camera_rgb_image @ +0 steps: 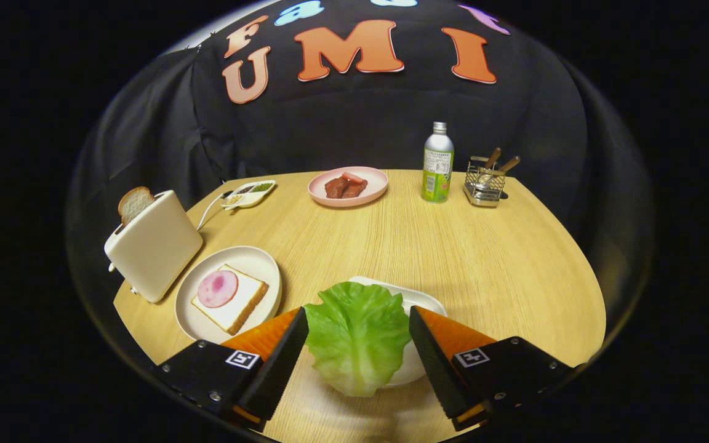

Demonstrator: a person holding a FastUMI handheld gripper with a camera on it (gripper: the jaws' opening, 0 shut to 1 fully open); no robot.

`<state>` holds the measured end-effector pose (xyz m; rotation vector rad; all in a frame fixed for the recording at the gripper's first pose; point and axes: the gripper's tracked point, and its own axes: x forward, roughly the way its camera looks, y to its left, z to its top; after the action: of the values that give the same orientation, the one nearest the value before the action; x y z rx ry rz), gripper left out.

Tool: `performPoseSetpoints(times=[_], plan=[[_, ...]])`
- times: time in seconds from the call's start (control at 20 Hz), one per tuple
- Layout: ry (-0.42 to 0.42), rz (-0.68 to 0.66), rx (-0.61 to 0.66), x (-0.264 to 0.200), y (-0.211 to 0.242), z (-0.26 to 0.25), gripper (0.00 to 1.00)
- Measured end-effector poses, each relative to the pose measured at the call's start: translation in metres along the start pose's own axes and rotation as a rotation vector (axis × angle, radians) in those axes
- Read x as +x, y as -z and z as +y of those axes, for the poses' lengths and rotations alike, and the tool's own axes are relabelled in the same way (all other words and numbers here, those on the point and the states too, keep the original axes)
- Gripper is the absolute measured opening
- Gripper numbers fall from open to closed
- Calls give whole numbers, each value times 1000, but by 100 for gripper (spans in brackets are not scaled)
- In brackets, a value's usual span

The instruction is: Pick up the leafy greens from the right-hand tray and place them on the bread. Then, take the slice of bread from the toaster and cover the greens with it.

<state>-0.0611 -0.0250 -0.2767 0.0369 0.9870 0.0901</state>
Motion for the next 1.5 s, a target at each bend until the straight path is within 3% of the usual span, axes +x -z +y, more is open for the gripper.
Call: performPoseSetpoints(times=[0.6, 1.1, 1.2, 1.35, 1.45, 1.5], plan=[[19, 156, -53, 35, 25, -3, 97], [24, 187, -99, 45, 33, -5, 71], [28, 177, -102, 47, 32, -8, 56], [36, 155, -109, 49, 30, -8, 23], [48, 148, -108, 49, 29, -8, 6], [50, 137, -117, 48, 27, -8, 4]])
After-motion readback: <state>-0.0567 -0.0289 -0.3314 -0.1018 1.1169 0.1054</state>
